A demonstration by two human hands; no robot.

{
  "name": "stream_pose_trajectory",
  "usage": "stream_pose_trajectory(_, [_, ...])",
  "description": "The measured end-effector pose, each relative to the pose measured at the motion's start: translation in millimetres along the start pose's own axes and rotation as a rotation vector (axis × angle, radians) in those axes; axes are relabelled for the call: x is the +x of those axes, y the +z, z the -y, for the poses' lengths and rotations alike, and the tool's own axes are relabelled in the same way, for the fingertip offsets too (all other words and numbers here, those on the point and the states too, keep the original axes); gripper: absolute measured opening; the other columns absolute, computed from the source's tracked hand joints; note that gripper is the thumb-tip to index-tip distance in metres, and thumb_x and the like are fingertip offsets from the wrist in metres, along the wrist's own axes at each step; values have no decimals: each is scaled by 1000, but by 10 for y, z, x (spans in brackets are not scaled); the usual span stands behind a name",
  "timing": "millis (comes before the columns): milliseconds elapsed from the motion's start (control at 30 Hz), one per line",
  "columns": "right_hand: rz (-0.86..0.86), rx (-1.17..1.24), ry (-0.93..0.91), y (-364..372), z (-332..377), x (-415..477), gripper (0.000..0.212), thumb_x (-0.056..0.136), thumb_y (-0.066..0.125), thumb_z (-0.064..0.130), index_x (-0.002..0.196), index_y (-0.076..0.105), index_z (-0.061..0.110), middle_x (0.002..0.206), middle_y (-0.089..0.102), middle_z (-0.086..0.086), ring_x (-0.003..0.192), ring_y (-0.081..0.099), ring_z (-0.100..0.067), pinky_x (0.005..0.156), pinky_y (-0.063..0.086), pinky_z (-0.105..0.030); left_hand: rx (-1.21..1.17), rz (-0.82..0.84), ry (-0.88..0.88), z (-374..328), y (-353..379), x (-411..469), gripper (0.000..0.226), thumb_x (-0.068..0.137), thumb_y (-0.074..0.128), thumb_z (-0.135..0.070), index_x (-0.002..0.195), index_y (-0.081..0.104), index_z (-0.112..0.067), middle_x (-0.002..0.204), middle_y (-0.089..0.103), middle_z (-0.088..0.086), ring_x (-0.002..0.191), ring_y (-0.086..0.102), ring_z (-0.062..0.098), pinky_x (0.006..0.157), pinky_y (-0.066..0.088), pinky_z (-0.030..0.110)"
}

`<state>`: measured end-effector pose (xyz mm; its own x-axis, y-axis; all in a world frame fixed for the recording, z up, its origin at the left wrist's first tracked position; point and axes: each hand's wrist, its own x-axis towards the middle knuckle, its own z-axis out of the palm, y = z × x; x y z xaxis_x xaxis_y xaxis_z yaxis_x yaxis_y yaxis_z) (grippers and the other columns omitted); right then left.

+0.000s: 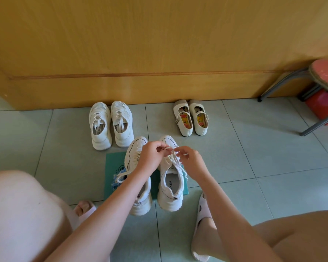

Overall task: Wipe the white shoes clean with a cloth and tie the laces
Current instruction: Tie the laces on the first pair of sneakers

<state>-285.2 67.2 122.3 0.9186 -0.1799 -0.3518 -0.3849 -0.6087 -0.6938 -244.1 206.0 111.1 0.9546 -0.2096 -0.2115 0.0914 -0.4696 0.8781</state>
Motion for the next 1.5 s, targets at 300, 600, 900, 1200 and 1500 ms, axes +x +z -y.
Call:
stream_pose_trajectory(300, [46,211,2,-54,56,98,23,86,52,-5,94,67,11,77,66,-9,64,57,-17,69,52,-33,76,-169,99,-30,42,-79,3,84,69,-18,87,68,-18,80,67,-9,75,63,5,65,50,17])
stream_pose_trajectory(600, [98,598,147,-64,63,150,12,90,58,2,99,65,0,87,69,-15,73,67,-20,76,58,-27,-123,-168,76,-2,99,-43,10,79,73,-11,86,69,-17,78,69,-7,75,65,1,68,49,10])
stream_pose_trajectory(900, [39,494,133,-141,60,248,15,75,75,4,87,69,9,86,69,-7,81,65,-18,84,54,-28,-221,-144,40,6,110,-54,10,81,72,-17,90,70,-13,81,71,-6,77,66,2,70,49,11])
stream_pose_trajectory(1200, [160,490,176,-349,-32,247,16,85,67,17,96,66,6,71,60,2,60,53,-7,78,55,-30,-264,-163,-15,-7,127,-56,6,79,73,-16,82,70,-12,71,69,-6,62,63,-5,61,46,7])
stream_pose_trajectory(1500, [-342,-320,261,-505,-233,296,37,90,52,42,83,70,10,62,55,1,58,50,-17,66,46,-28,-244,-160,-19,-2,119,-92,8,81,72,-16,85,69,-10,73,67,-6,65,61,-6,62,44,5])
